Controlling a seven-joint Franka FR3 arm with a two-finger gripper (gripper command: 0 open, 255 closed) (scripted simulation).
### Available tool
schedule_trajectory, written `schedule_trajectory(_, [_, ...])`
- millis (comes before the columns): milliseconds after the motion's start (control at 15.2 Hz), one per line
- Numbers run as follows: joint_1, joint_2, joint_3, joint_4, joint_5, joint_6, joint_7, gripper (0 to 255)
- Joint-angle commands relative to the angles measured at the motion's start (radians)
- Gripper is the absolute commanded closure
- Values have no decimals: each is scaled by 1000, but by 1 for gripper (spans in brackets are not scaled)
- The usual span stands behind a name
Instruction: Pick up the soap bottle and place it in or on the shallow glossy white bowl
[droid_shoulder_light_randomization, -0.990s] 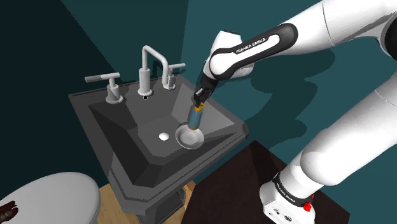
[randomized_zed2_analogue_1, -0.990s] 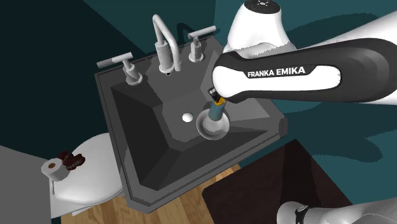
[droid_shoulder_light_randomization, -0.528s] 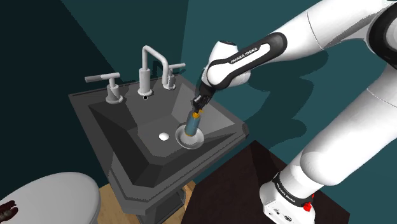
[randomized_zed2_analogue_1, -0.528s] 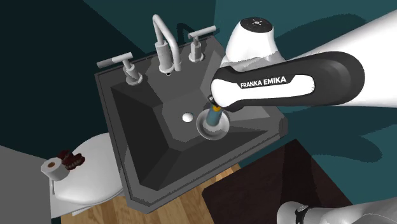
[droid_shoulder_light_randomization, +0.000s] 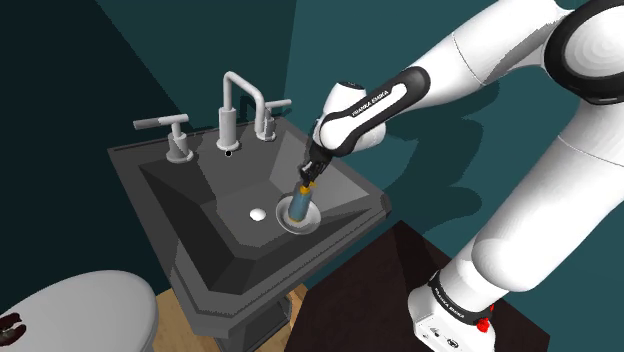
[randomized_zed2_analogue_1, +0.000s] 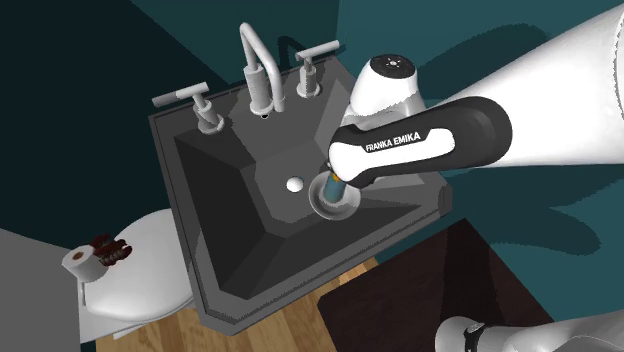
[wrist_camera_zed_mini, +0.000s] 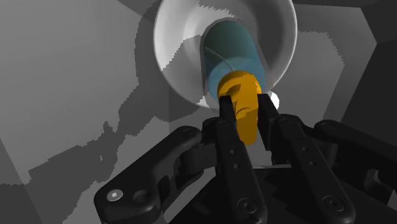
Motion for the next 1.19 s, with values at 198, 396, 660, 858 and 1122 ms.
schedule_trajectory(198, [1,8,1,-10,1,19,-1,255])
schedule_trajectory(396, [1,8,1,-10,1,19,-1,255])
schedule_trajectory(660, [1,8,1,-10,1,19,-1,0])
schedule_trajectory(858, [1,8,1,-10,1,19,-1,0])
schedule_trajectory(1122, [-6,-120,-3,-5,10,-114,-8,0])
